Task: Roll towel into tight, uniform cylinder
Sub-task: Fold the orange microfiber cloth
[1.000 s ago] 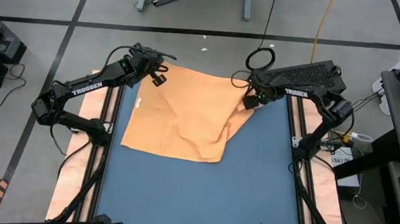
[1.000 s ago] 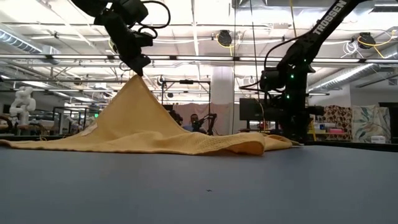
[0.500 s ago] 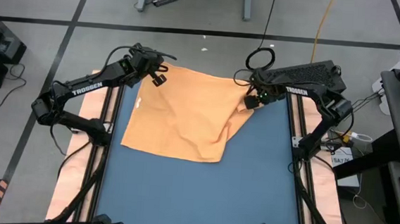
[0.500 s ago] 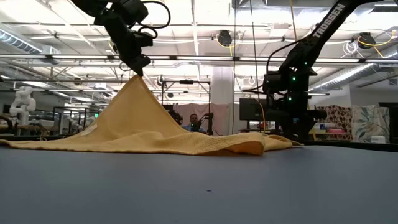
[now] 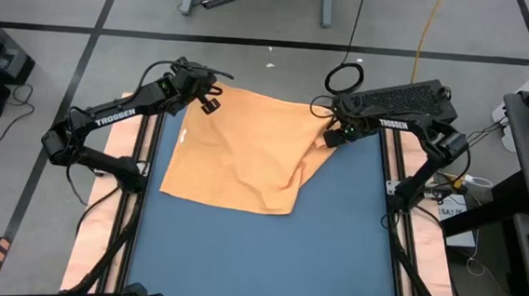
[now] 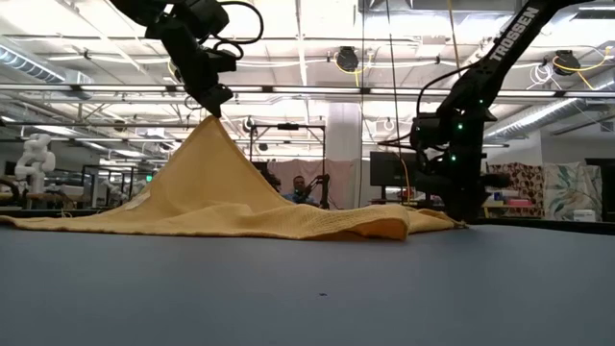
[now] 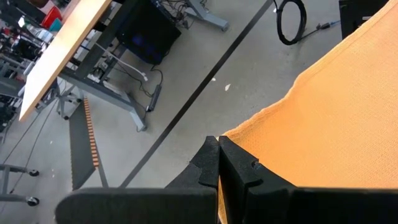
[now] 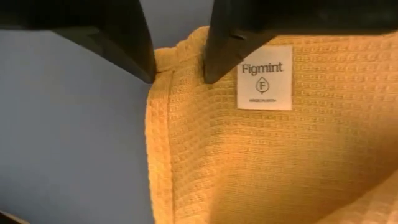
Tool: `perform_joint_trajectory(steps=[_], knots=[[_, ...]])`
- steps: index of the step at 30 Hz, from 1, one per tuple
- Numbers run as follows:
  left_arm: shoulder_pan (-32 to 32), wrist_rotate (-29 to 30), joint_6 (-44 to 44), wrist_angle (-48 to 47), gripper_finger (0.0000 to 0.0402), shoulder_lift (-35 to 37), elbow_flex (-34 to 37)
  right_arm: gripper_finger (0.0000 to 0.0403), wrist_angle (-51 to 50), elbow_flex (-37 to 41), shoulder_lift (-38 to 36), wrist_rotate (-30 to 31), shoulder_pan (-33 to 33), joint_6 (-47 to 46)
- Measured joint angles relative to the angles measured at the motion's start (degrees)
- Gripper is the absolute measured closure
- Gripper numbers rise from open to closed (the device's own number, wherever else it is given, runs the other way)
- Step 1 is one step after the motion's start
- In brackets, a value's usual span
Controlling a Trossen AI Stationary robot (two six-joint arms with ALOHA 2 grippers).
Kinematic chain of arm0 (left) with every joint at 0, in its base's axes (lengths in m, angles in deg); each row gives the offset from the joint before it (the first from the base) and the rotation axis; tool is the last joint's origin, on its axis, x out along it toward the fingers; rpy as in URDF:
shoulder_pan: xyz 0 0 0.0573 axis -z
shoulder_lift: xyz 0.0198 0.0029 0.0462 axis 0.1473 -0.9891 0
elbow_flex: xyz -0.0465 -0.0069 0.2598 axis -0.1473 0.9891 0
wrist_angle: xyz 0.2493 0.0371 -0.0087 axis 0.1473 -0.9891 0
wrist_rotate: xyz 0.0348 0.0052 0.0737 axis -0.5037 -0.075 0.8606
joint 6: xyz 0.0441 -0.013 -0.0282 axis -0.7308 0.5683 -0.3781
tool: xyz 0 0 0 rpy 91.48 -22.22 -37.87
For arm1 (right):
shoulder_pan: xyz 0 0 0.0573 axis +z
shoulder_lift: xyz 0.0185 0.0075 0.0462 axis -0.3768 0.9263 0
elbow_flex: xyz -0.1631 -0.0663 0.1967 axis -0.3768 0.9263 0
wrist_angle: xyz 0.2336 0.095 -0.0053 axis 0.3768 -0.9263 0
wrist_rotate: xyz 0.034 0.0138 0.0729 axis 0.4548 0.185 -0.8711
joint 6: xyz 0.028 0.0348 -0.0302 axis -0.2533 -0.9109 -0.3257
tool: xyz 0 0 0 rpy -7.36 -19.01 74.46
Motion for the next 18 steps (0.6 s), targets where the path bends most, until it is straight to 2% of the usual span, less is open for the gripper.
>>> perform_joint_trajectory(steps=[8,13,18], knots=[[0.00,0.00,-0.15,-0.02,0.0400,0.00,0.00,0.0392,1.34,0.09,-0.09,0.32,0.09,3.05],[0.00,-0.32,-0.18,-0.02,0.0400,0.00,0.00,0.0394,0.30,0.27,-2.73,5.62,1.05,5.62],[0.57,-2.24,-2.26,2.55,0.0400,0.14,0.02,0.0399,0.13,-1.84,-10.54,12.70,4.10,9.53]])
